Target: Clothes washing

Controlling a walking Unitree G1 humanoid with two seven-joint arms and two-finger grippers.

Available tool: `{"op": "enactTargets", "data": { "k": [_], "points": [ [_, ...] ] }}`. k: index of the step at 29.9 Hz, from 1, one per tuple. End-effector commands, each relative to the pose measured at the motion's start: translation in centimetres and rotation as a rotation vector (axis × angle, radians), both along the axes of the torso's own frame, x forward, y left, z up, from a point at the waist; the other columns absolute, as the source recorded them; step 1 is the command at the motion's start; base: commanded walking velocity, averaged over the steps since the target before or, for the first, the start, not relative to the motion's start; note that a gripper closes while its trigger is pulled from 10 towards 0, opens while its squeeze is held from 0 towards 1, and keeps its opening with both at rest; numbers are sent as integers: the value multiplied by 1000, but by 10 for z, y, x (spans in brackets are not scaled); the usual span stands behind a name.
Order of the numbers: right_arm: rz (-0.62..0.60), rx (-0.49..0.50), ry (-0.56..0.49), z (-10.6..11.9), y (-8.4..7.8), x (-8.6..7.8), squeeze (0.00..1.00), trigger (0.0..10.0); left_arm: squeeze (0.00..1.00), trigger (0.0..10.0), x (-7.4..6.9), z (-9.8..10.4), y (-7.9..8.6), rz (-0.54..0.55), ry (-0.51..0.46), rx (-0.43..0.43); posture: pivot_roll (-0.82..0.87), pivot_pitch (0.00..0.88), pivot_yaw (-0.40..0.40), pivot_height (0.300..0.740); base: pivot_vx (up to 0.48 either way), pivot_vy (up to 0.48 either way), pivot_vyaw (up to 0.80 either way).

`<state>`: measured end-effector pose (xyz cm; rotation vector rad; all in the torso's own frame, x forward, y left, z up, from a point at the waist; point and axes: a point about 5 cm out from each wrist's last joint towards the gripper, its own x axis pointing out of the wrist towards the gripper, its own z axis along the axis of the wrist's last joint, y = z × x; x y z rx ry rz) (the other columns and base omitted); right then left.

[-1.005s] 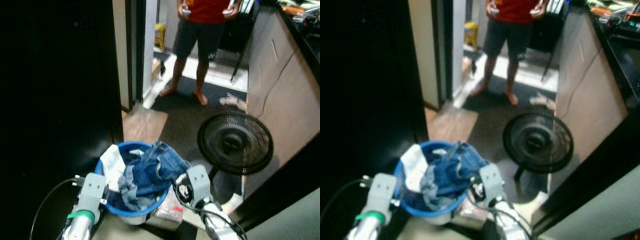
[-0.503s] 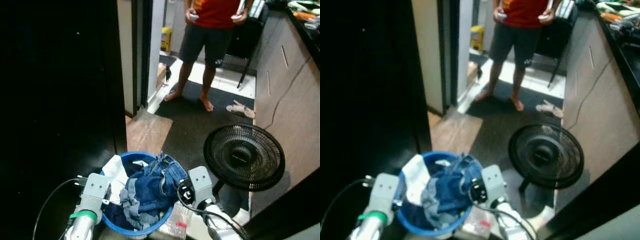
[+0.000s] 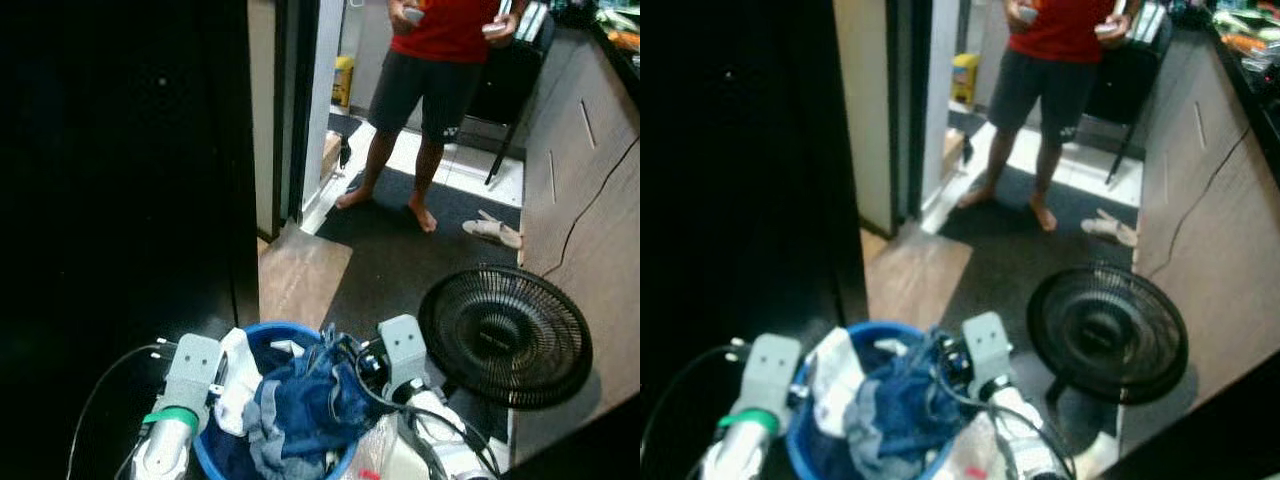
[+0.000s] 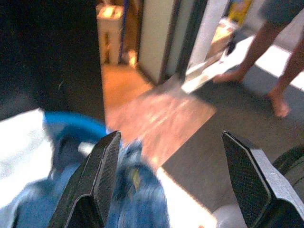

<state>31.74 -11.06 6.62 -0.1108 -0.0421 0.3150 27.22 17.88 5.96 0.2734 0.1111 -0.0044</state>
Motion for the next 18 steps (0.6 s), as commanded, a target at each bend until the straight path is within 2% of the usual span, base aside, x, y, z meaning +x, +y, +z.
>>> {"op": "enactTargets", "data": {
  "k": [1, 2, 3, 5, 11, 13, 14, 16, 18],
  "points": [
    [23, 32, -53, 14, 8, 5, 0, 10000, 0, 10000, 2, 6, 0, -13, -13, 12, 125, 55, -20, 740, 285, 0, 0],
    [23, 32, -53, 14, 8, 5, 0, 10000, 0, 10000, 2, 6, 0, -13, -13, 12, 125, 55, -20, 740, 285, 0, 0],
    [40, 52, -101, 27, 14, 10, 0, 10000, 0, 10000, 3, 6, -3, -37, -11, 32, 127, 54, -20, 740, 0, 0, 0],
    [45, 50, -103, 28, 15, 10, 0, 10000, 0, 10000, 1, 1, -5, -58, 12, 43, 128, 55, -21, 740, 0, 0, 0],
    [49, 36, -87, 22, 13, 7, 0, 10000, 0, 10000, -10, -17, -7, -118, 96, 65, 126, 58, -21, 740, 0, 0, 0],
    [47, 23, -65, 16, 11, 4, 0, 10000, 0, 10000, -17, -31, -5, -140, 168, 95, 126, 59, -21, 740, 0, 0, 0],
    [47, 23, -65, 16, 11, 4, 0, 10000, 0, 10000, -17, -31, -5, -140, 168, 95, 126, 59, -21, 740, 0, 0, 0],
    [41, 10, -43, 11, 9, 2, 0, 10000, 0, 10000, -25, -42, -2, -155, 228, 121, 123, 69, -21, 740, 0, 0, 0],
    [39, 5, -36, 9, 8, 1, 0, 10000, 0, 10000, -27, -45, -1, -157, 242, 125, 122, 72, -21, 740, 0, 0, 0]
  ]
}}
